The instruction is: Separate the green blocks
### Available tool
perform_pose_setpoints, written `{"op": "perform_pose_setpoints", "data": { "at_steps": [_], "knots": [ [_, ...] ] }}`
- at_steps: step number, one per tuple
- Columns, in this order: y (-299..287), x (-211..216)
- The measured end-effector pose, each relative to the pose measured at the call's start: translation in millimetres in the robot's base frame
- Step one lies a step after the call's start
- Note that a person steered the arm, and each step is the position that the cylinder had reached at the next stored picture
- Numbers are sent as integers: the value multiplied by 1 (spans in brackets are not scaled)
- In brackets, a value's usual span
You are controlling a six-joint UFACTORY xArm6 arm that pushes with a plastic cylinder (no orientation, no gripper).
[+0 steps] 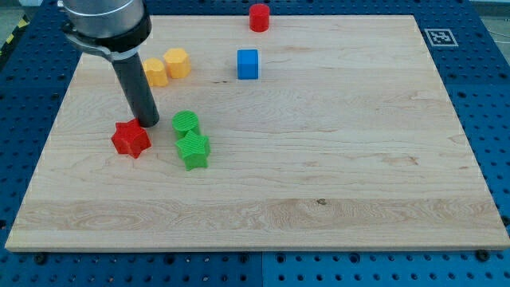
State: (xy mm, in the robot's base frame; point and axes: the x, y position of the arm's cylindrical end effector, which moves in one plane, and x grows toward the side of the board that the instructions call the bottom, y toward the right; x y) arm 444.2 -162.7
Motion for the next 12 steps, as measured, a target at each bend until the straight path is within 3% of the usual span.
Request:
{"op": "perform_pose_setpoints", "data": {
  "at_steps": [4,7,9,12],
  "knots": [
    [57,1],
    [64,47],
    [74,56],
    [80,-7]
  ]
}}
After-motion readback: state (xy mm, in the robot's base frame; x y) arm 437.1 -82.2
